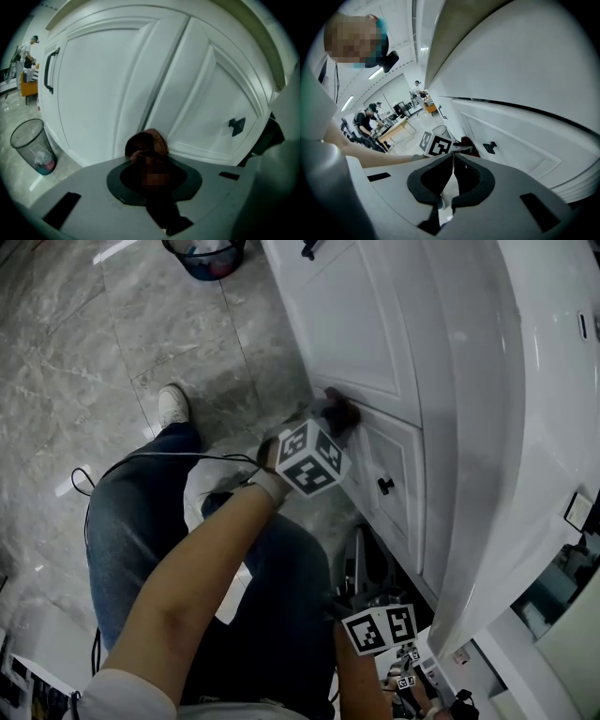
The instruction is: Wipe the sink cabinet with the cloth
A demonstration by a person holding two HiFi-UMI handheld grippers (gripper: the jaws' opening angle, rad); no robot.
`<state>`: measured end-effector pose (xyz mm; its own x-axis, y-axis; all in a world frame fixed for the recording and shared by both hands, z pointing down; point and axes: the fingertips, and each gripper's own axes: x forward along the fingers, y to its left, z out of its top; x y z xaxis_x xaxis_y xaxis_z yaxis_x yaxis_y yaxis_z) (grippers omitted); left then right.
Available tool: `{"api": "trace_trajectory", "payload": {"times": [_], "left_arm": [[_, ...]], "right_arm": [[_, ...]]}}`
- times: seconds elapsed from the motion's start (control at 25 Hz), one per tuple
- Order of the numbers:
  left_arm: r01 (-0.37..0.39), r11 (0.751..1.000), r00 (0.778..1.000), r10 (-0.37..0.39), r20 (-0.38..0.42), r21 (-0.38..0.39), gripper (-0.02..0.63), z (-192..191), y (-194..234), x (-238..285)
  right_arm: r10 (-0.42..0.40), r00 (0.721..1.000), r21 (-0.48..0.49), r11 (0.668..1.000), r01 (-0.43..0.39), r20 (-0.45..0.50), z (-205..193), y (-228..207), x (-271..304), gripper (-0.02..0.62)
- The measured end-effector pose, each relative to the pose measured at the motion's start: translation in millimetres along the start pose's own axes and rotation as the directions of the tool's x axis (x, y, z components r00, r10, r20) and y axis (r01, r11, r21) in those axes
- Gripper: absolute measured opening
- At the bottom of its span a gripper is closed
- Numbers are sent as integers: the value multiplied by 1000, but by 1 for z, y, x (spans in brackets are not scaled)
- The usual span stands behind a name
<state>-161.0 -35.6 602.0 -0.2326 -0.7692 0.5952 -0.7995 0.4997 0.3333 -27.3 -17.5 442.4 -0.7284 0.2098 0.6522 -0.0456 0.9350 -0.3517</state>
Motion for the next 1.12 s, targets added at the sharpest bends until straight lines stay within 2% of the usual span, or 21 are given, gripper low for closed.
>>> {"api": "trace_trajectory", "payload": {"times": [0.16, 0.36, 0.56, 0.72, 0.88, 1.12], "left_arm": [[28, 998, 1000, -27, -15, 64, 67, 4, -25, -5], [69, 994, 996, -72, 45, 81, 67, 36, -51, -27], [68, 994, 991, -77, 106, 88, 67, 71, -66, -57], [39, 991, 989, -56, 137, 129, 69, 96, -74, -77], [7, 985, 989, -32, 146, 170, 67, 112, -78, -95], [44, 978, 990, -70, 121, 203, 67, 128, -88, -108]], "right_arm": [[8, 1000, 5, 1000, -8, 1, 3, 5, -4, 28], [16, 1000, 16, 1000, -16, -8, 8, 13, -16, 28], [34, 999, 18, 999, -34, -12, 15, 24, -29, 28], [35, 999, 35, 999, -36, 3, 22, 26, -37, 28], [40, 999, 46, 998, -41, 8, 27, 28, -49, 28], [22, 1000, 57, 998, -22, 2, 33, 25, -67, 28]]}}
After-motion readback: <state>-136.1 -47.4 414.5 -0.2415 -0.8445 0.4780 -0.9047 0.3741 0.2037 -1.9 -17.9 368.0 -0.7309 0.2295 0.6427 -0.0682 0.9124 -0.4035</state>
